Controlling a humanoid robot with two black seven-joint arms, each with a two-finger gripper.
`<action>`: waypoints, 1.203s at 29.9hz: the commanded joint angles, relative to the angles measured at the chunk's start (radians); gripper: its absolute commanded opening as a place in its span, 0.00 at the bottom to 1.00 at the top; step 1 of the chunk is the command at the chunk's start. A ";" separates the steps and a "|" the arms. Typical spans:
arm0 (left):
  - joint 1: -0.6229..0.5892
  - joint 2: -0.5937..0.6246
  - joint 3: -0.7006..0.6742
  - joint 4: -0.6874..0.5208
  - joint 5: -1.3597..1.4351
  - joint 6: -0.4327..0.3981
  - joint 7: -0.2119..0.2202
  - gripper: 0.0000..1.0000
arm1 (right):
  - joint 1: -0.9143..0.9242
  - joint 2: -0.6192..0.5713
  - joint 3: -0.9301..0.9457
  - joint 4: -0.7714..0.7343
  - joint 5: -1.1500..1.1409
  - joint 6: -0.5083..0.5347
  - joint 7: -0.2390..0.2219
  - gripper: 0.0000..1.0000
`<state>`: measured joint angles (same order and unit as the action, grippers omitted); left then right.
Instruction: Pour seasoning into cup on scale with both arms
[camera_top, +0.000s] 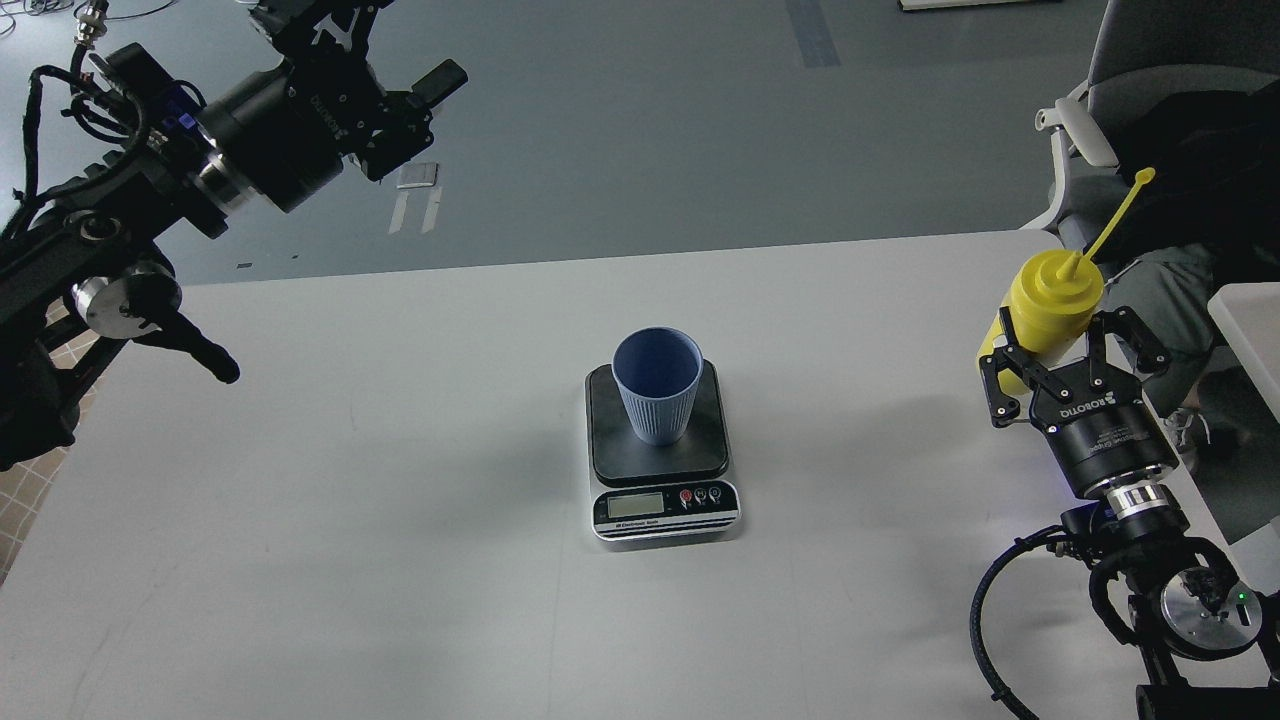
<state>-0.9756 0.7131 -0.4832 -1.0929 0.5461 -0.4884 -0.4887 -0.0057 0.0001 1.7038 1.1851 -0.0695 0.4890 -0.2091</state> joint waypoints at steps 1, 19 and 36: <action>0.006 -0.003 0.000 -0.001 0.041 0.000 0.000 0.98 | -0.013 0.000 0.003 -0.033 0.052 0.000 -0.001 0.00; 0.046 0.101 -0.003 -0.125 0.120 0.000 0.000 0.98 | -0.022 0.000 -0.003 -0.179 0.077 0.000 -0.003 0.26; 0.061 0.088 -0.009 -0.125 0.120 0.000 0.000 0.98 | -0.207 0.000 0.008 0.050 0.094 0.000 -0.003 1.00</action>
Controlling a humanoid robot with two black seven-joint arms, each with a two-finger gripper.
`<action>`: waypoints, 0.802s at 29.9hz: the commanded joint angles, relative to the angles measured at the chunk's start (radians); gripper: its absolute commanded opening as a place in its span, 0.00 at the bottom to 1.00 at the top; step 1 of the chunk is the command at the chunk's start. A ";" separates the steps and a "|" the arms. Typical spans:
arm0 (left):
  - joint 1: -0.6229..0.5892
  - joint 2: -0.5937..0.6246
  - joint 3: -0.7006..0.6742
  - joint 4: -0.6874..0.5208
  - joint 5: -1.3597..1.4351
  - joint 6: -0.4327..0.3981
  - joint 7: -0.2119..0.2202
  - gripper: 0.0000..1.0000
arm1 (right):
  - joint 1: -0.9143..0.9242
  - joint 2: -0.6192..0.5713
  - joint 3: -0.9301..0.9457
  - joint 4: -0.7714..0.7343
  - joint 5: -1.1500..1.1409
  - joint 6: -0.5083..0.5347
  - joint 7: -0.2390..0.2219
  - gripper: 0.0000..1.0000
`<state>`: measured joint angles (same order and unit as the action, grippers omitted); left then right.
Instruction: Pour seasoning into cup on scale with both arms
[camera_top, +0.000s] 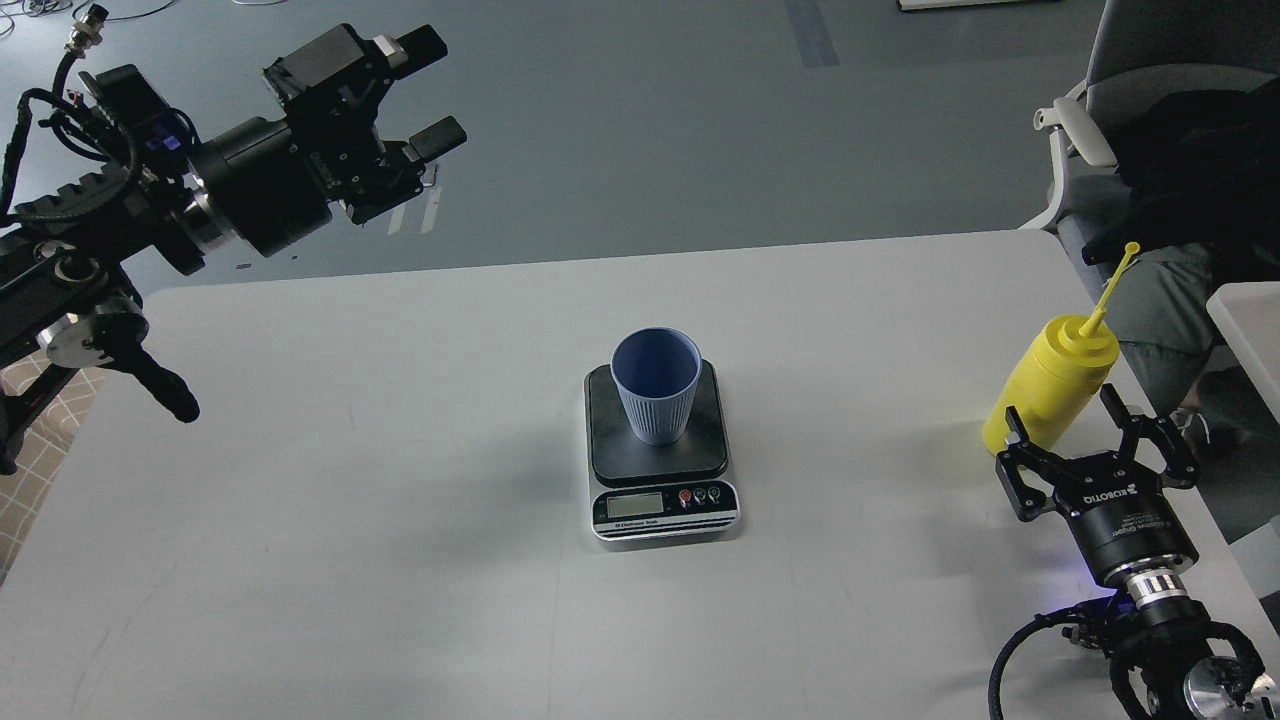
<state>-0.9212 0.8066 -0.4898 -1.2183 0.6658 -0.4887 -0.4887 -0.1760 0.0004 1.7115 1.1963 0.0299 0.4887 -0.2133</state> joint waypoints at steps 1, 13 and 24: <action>0.009 -0.009 -0.003 0.000 0.000 0.000 0.000 0.98 | -0.042 0.000 0.000 0.043 -0.002 0.000 0.002 1.00; 0.018 -0.029 -0.019 0.000 -0.002 0.000 0.000 0.98 | -0.181 -0.055 0.069 0.388 -0.010 0.000 0.005 1.00; 0.027 -0.027 -0.096 0.000 -0.005 0.000 0.000 0.98 | 0.015 -0.325 0.116 0.454 -0.051 0.000 0.003 0.99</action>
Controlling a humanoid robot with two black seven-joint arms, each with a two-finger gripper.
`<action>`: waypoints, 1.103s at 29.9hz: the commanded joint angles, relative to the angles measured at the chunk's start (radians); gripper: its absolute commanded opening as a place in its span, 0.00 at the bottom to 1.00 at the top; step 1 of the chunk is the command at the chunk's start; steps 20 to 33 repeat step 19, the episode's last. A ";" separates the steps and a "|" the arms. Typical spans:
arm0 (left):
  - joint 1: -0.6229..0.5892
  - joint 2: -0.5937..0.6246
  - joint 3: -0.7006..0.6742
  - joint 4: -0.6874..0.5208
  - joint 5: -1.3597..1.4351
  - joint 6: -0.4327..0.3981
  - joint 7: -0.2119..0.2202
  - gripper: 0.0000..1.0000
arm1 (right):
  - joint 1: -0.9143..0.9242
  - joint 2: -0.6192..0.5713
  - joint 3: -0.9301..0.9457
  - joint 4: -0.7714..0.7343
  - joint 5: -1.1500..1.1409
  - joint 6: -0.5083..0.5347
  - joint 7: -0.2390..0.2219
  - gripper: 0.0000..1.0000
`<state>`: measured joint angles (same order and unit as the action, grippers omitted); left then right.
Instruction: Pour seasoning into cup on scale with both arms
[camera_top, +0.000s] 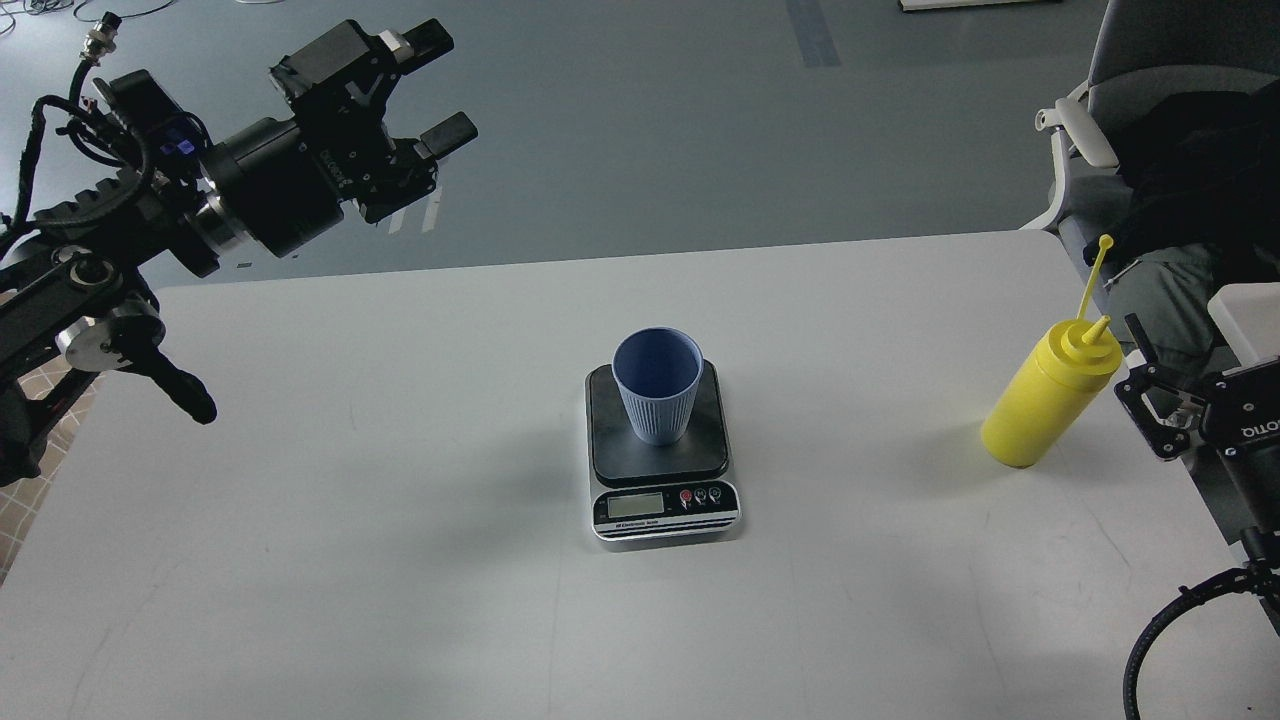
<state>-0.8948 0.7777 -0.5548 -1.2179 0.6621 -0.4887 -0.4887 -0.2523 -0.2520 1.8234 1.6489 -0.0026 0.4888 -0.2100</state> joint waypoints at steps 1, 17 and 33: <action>0.001 0.005 -0.045 0.000 -0.001 0.000 0.000 0.98 | 0.155 -0.111 0.000 -0.004 -0.036 0.000 0.000 0.99; -0.007 -0.032 -0.185 -0.006 -0.025 0.000 0.000 0.98 | 0.763 0.006 -0.237 -0.129 -0.425 -0.067 -0.008 0.99; -0.007 -0.032 -0.186 -0.006 -0.025 0.000 0.000 0.98 | 0.759 0.010 -0.239 -0.150 -0.430 -0.067 -0.006 0.99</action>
